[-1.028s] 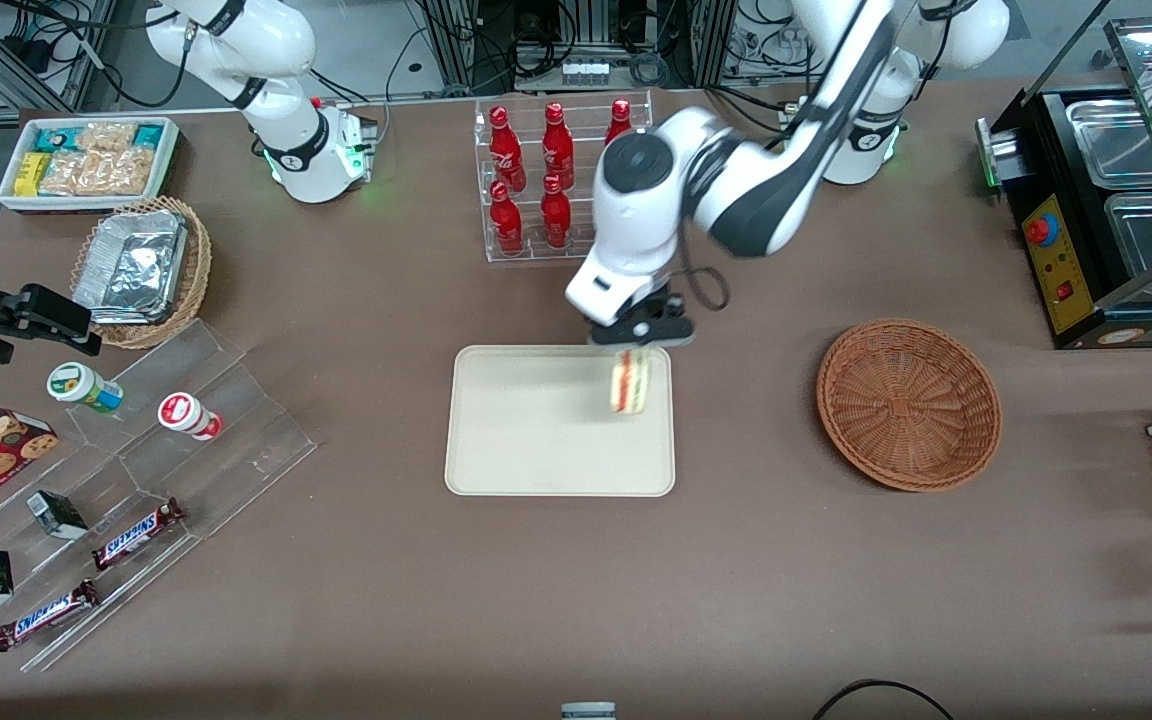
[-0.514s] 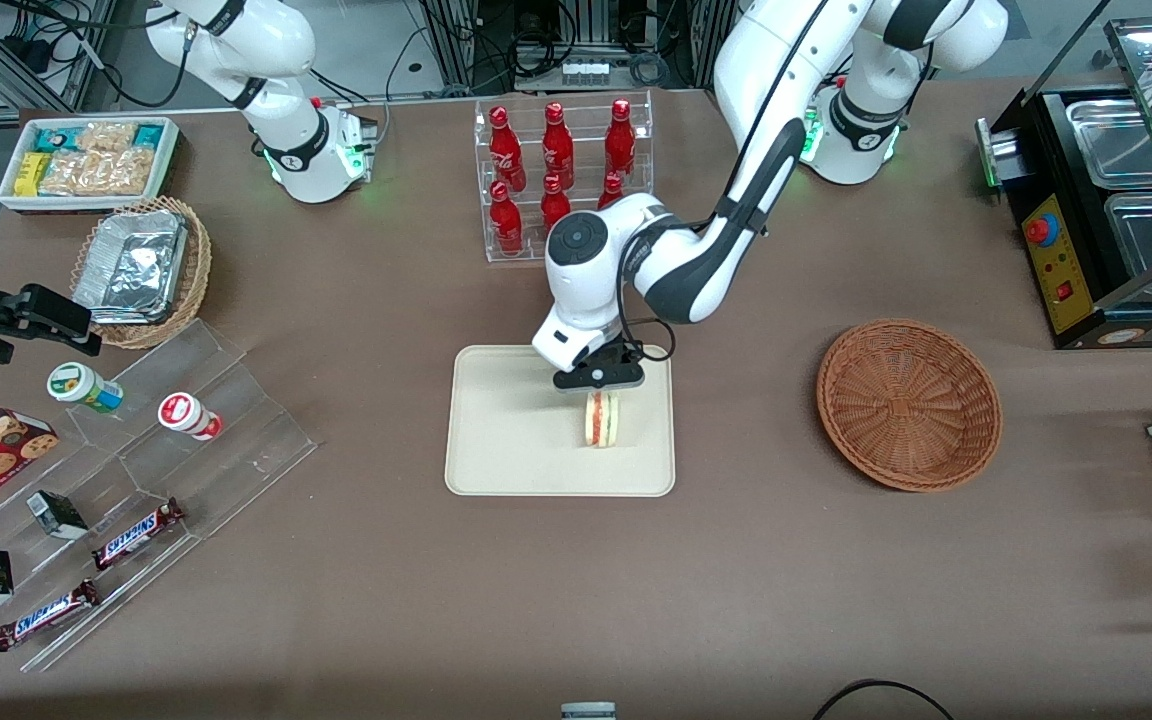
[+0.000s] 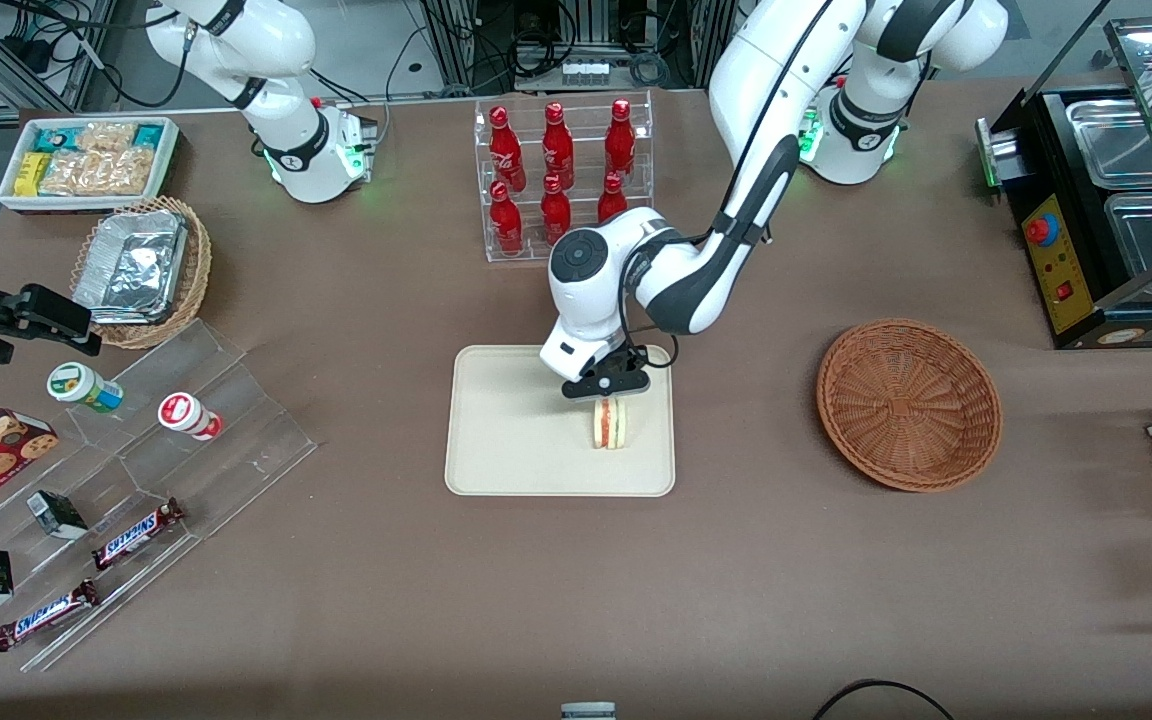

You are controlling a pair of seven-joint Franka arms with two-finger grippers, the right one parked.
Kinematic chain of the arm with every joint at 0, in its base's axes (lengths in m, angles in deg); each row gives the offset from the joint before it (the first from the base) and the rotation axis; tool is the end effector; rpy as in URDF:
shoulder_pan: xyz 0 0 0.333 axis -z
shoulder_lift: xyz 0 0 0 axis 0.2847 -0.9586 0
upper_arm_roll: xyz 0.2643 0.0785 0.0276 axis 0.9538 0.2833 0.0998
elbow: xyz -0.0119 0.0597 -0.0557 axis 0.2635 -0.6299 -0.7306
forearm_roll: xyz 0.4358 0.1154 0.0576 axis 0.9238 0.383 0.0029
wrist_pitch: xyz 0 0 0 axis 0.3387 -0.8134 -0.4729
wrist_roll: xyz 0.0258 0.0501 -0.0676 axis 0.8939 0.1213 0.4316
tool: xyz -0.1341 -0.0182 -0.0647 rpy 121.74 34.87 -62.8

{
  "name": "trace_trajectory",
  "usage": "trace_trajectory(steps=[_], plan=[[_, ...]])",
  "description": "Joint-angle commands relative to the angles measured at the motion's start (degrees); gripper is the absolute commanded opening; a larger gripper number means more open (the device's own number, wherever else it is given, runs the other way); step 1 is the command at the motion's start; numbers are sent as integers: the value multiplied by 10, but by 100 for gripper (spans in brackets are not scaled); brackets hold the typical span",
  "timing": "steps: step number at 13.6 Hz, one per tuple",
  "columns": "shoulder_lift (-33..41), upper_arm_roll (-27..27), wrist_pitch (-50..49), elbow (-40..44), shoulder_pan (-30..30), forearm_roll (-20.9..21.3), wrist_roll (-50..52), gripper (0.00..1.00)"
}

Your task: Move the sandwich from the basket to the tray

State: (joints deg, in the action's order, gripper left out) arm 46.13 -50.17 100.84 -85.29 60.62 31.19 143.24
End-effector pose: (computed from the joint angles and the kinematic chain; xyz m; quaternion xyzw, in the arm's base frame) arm 0.4939 -0.5100 0.1137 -0.9962 -0.0556 -0.0462 0.0496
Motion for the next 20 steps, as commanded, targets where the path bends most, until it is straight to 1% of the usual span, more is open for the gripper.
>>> trace_trajectory(steps=[1, 2, 3, 4, 5, 7, 9, 10, 14, 16, 17, 18, 20], plan=[[-9, 6, -5, 5, 2, 15, 20, 0], [-8, 9, -6, 5, 2, 15, 21, 0], [-8, 10, -6, 5, 2, 15, 22, 17], [-9, 10, -6, 5, 2, 15, 22, 65], [-7, 10, -6, 5, 2, 15, 21, 99], [2, 10, -8, 10, 0, 14, 22, 100], [29, 13, -40, 15, -1, 11, 22, 100], [52, 13, -61, 15, -4, 8, 22, 100], [183, 13, -146, 14, -29, -4, 20, 100], [234, 13, -193, 13, -54, -12, 10, 100], [261, 13, -218, 12, -65, -12, -5, 100], [289, 13, -247, 9, -90, -14, -41, 100], [339, 13, -319, 9, -136, -39, -127, 100]])
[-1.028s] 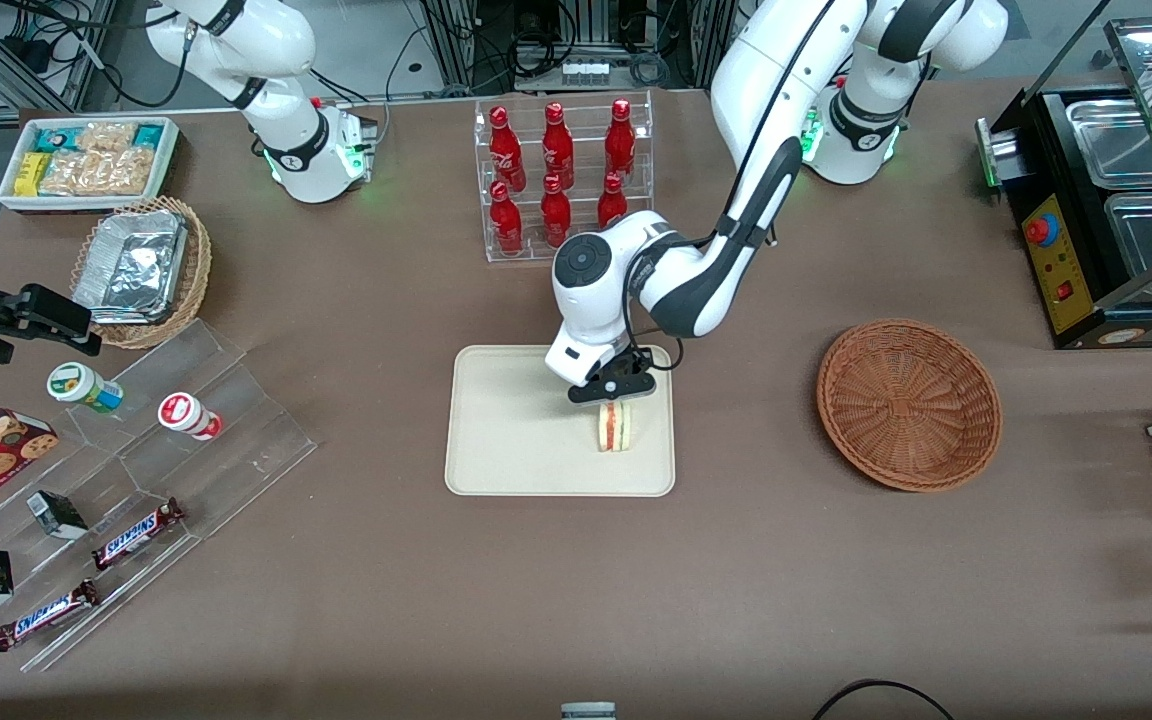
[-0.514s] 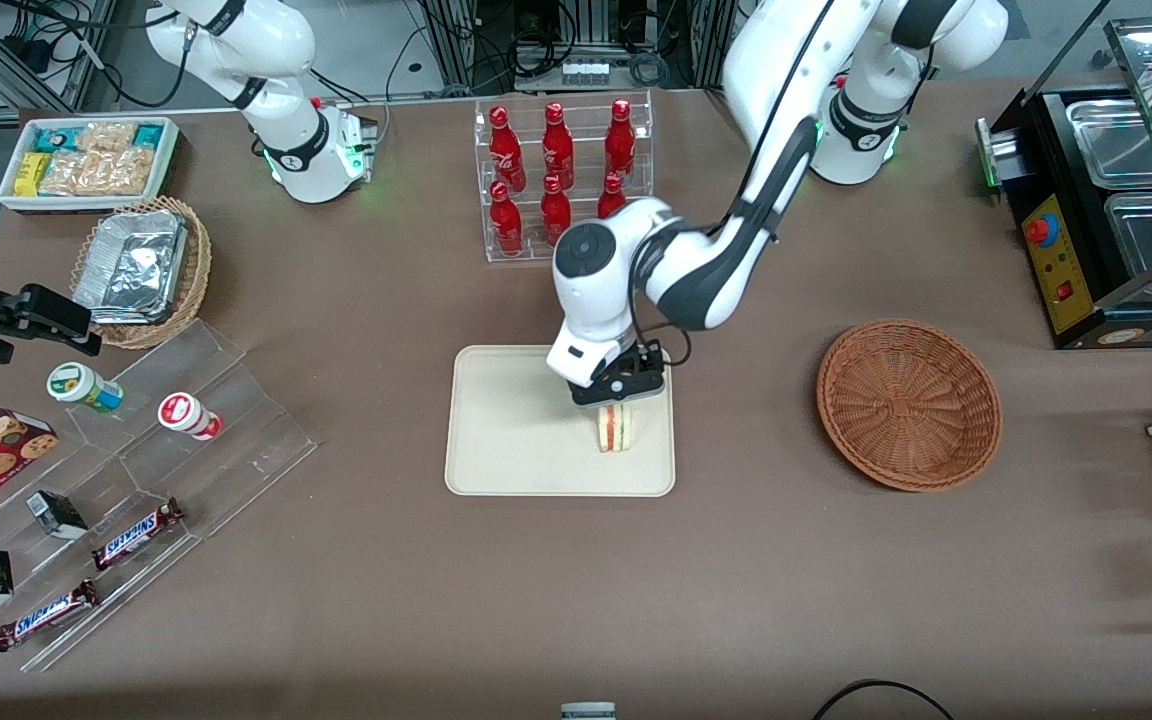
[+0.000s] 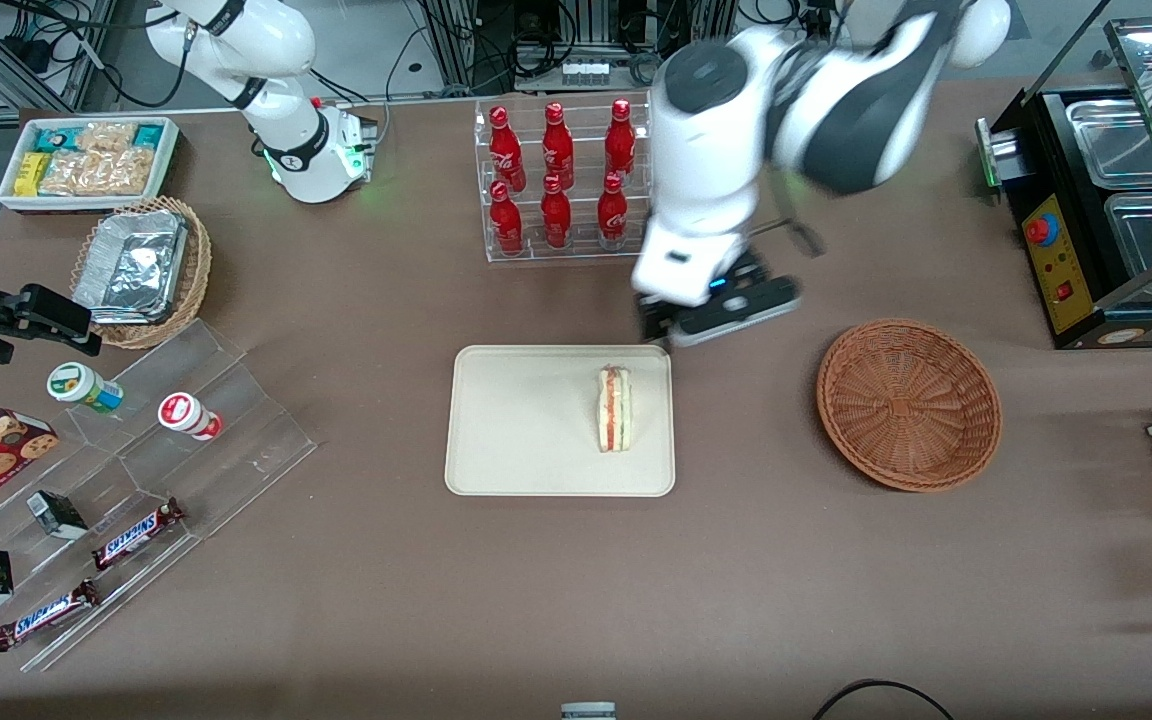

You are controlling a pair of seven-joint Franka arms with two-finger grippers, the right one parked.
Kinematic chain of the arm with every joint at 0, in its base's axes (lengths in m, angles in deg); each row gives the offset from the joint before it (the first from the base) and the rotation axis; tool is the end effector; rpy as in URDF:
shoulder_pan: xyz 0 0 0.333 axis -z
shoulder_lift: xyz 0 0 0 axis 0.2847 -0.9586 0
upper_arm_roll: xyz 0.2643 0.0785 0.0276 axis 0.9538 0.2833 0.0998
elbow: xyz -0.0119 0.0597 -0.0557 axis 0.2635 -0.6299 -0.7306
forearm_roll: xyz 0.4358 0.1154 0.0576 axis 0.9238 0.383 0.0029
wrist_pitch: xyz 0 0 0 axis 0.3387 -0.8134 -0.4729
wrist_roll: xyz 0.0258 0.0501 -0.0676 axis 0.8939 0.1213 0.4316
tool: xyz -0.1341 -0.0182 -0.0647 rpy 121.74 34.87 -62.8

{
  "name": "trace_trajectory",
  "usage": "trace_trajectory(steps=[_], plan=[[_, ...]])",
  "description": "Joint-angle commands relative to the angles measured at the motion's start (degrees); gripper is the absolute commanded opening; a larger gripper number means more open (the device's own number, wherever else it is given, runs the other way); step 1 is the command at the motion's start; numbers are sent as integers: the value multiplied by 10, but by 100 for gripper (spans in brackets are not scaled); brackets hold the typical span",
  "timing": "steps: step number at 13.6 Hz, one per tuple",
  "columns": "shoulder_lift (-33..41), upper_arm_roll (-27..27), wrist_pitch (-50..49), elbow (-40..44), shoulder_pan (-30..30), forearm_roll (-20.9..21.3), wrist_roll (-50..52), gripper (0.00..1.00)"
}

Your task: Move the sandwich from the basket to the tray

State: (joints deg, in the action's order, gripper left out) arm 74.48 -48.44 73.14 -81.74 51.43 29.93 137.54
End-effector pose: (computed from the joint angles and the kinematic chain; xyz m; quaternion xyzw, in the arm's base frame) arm 0.5630 -0.3787 0.4546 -0.9843 -0.1475 -0.0831 0.0497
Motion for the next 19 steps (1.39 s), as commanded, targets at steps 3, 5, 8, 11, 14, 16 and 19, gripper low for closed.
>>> trace_trajectory(steps=[3, 5, 8, 11, 14, 16, 19], plan=[[114, -5, -102, -32, -133, -62, -198, 100], [140, -5, -114, -41, -191, -80, -273, 100], [175, -4, -123, -78, -249, -88, -380, 100], [192, -4, -124, -94, -299, -116, -450, 100], [199, -4, -118, -104, -314, -120, -457, 100], [193, 0, -119, -94, -315, -124, -462, 100], [195, 21, -124, -93, -315, -118, -556, 100]])
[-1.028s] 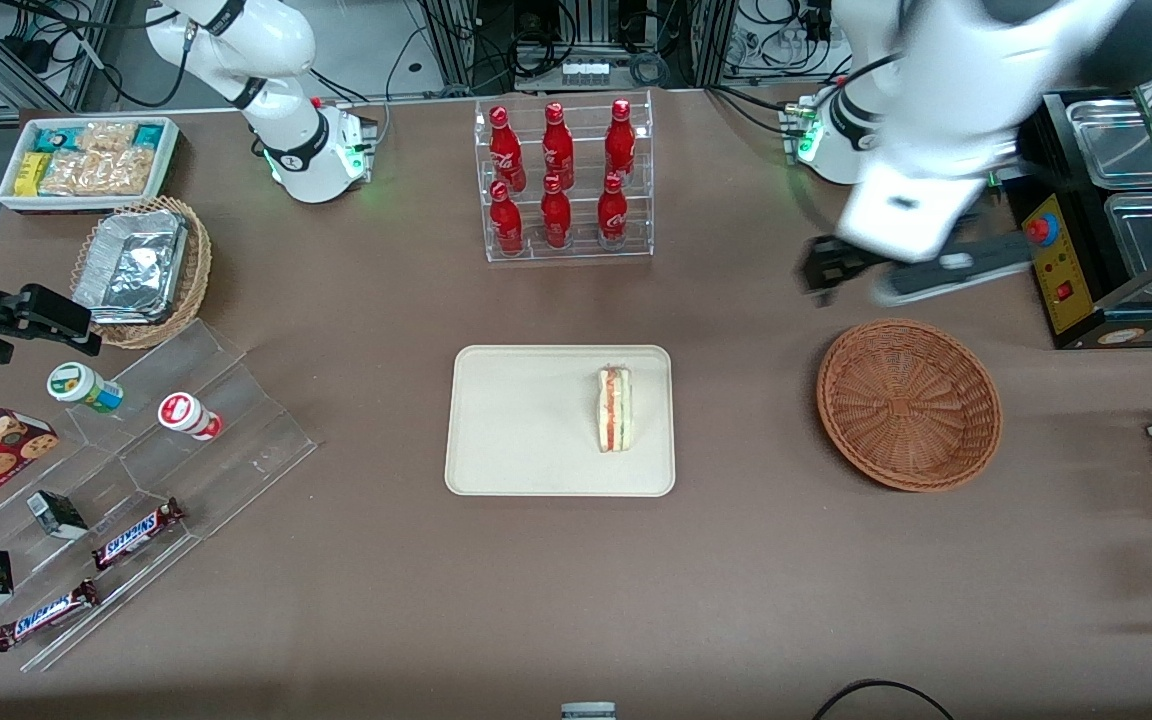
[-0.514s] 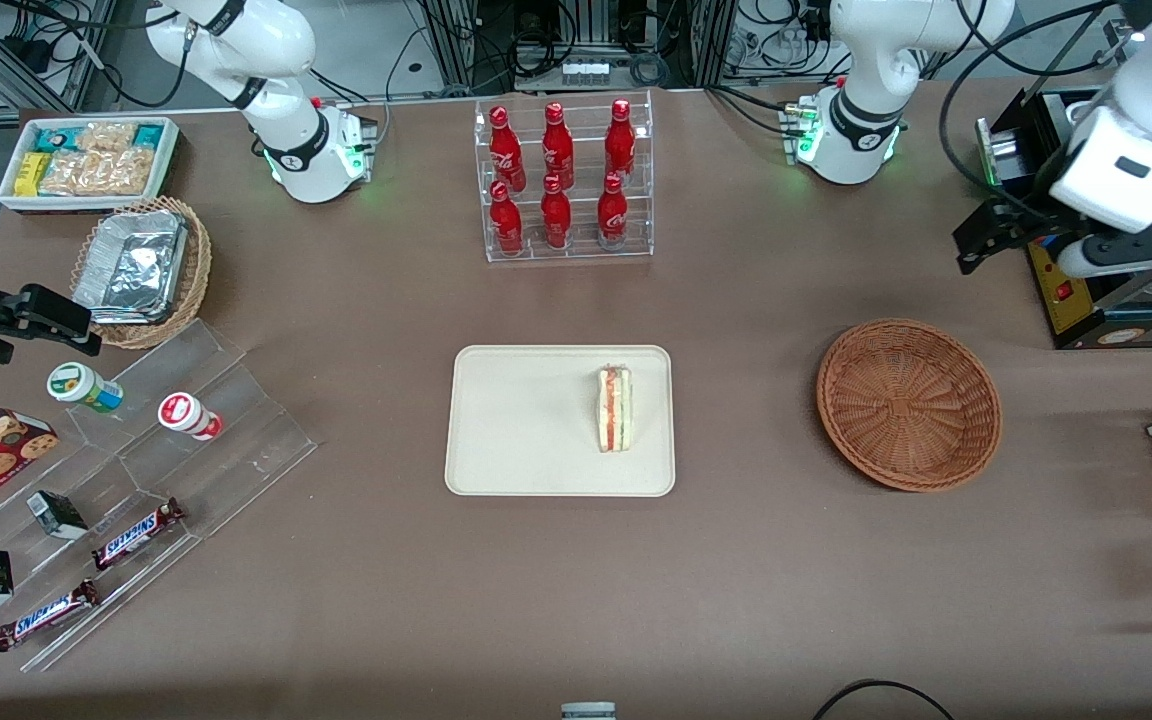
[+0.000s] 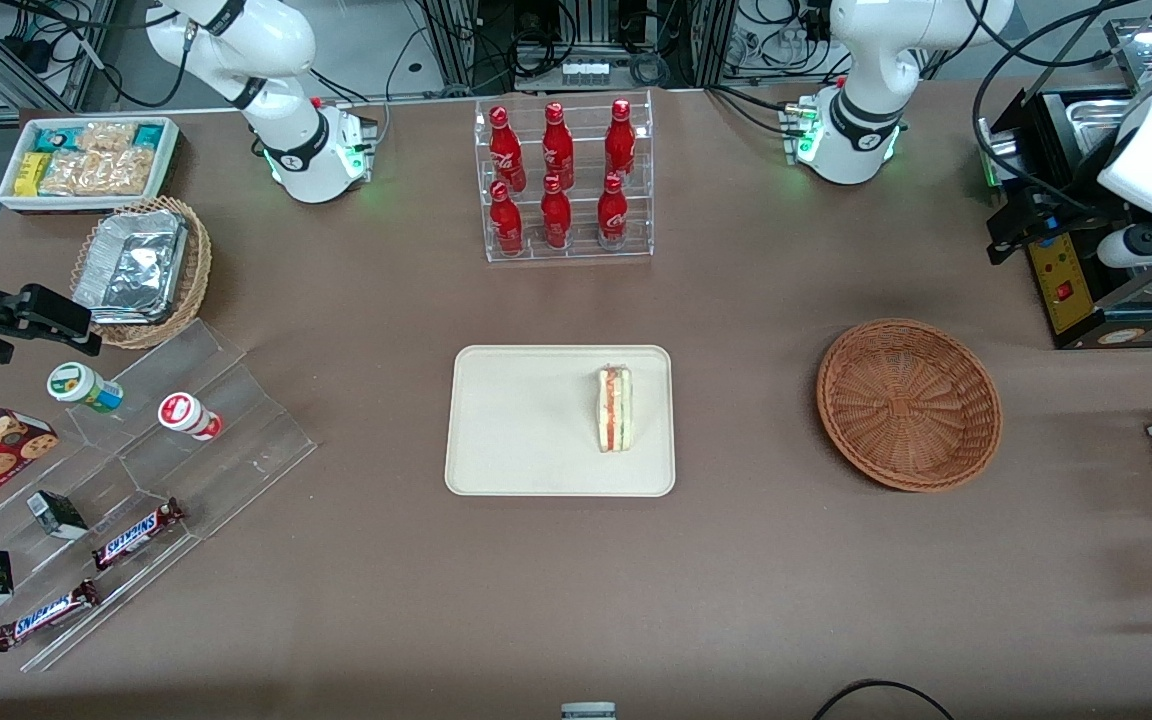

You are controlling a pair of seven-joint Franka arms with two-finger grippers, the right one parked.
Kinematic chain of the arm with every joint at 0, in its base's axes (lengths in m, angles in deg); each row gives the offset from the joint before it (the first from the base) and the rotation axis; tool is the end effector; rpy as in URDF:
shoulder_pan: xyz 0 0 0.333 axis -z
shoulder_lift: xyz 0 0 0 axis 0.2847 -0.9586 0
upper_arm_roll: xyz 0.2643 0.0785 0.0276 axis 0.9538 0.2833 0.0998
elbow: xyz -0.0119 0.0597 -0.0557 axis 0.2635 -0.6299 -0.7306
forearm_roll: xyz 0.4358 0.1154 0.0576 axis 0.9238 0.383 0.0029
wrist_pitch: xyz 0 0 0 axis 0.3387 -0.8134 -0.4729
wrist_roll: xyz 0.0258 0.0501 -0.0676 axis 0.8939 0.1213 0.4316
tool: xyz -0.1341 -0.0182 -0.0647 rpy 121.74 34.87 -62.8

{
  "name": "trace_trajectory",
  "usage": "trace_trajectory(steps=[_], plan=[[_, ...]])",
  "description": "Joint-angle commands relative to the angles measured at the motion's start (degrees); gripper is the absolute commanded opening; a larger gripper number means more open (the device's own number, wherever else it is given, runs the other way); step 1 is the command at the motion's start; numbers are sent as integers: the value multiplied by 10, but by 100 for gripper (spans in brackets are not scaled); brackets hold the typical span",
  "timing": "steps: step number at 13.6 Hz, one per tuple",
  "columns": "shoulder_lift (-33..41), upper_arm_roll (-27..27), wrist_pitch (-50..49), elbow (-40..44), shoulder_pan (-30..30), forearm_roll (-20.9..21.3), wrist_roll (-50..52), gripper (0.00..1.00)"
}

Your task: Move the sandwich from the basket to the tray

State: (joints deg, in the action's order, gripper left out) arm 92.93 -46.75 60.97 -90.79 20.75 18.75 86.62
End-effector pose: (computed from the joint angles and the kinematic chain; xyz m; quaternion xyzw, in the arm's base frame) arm 0.5736 -0.0369 0.5493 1.0000 0.0053 -0.0016 0.0002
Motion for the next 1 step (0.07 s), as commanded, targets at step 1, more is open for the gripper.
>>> trace_trajectory(steps=[1], plan=[[11, 4, -3, -3, -8, -2, -49, 100]])
